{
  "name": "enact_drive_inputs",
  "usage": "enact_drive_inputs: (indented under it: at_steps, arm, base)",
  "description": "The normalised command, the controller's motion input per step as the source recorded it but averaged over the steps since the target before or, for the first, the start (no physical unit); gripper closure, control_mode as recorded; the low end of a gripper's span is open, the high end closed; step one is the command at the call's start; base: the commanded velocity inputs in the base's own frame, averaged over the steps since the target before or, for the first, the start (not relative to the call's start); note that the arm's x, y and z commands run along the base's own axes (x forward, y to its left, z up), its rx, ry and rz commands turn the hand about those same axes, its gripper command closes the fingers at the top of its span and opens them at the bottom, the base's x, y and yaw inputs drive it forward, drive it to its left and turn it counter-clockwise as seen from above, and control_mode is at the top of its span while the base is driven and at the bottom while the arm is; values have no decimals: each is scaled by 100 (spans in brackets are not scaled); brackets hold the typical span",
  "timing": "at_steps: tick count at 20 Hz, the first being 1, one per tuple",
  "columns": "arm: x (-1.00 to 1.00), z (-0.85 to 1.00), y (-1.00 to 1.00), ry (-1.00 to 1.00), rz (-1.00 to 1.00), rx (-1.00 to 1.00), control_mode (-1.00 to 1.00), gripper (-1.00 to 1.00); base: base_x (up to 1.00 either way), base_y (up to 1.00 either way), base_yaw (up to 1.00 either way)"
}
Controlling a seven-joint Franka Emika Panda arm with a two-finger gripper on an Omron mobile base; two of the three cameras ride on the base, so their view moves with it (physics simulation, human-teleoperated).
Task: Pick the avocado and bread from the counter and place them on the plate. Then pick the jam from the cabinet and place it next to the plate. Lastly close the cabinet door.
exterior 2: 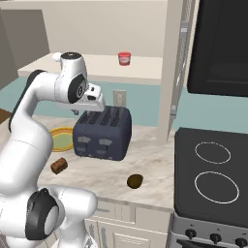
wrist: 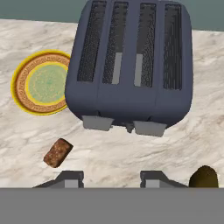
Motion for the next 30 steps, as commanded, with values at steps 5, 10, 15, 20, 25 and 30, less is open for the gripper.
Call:
enact_drive_inputs:
  at_steps: [5,10,15,20,25,30]
  arm:
    - [-1,0,0,3,0,0,-100,-100]
    - [-29,-11,19,8,-5,0,-100,-100]
    - [-69,-16,34,16,-18,0,-100,-100]
    - [-37,-51,46,7,-9,-3,-100,-100]
    - [-6,-50,47,1,-4,-2,-100,-100]
    - [4,-51,49,4,-6,0,-100,-100]
  base:
    - [0,0,0]
    - [0,0,0]
    - [0,0,0]
    - [0,0,0]
    - [0,0,0]
    - [0,0,0]
